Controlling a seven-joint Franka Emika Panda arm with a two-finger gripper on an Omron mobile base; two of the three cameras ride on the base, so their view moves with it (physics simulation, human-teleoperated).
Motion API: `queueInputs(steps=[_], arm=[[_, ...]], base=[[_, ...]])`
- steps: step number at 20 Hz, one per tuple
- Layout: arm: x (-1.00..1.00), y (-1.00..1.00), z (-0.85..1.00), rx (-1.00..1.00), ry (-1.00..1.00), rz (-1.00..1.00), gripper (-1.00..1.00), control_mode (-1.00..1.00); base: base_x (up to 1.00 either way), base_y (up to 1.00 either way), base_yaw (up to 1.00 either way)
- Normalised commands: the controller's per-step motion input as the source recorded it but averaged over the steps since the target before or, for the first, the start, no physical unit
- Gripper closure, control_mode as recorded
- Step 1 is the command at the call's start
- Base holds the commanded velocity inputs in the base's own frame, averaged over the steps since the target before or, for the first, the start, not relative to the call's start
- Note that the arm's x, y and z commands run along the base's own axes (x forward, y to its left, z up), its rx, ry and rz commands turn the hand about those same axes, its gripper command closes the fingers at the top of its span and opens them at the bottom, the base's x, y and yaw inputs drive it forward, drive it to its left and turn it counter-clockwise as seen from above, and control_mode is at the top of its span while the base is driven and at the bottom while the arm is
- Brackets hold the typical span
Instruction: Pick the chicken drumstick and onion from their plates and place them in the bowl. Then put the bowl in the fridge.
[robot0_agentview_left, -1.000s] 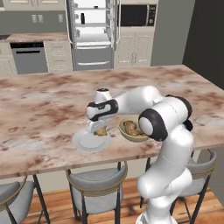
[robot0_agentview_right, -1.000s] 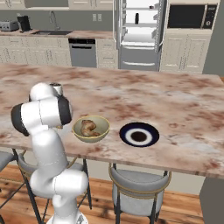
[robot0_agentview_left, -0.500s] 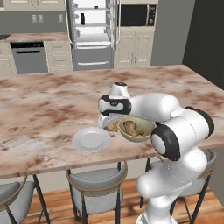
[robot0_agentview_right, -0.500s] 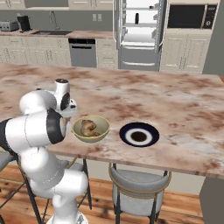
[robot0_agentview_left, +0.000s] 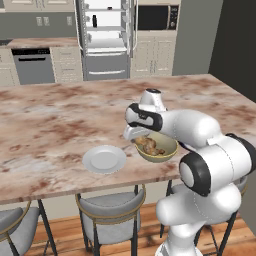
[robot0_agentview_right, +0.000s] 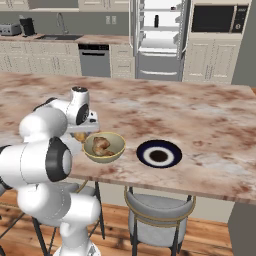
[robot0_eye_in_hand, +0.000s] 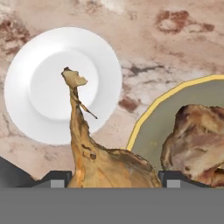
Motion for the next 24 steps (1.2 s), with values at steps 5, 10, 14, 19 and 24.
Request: queueInputs(steps=[5,10,14,19,24], arm=[[0.13,-0.56,0.05,0.0,0.06,-0.14,1.0,-1.0],[0.28,-0.47,-0.03,-0.01,0.01,-0.18,1.0,-1.0],[0.35,-0.43,-0.09,-0.05,0.0,-0.11,1.0,-1.0],[0.28,-0.44,-0.19,-0.1,0.02,-0.1,1.0,-1.0],[0.08,-0.36,-0.3,-0.1,0.09,-0.13,1.0,-1.0]], base=[[0.0,0.0,0.0],[0.0,0.0,0.0],[0.0,0.0,0.0],[0.0,0.0,0.0],[0.0,0.0,0.0]])
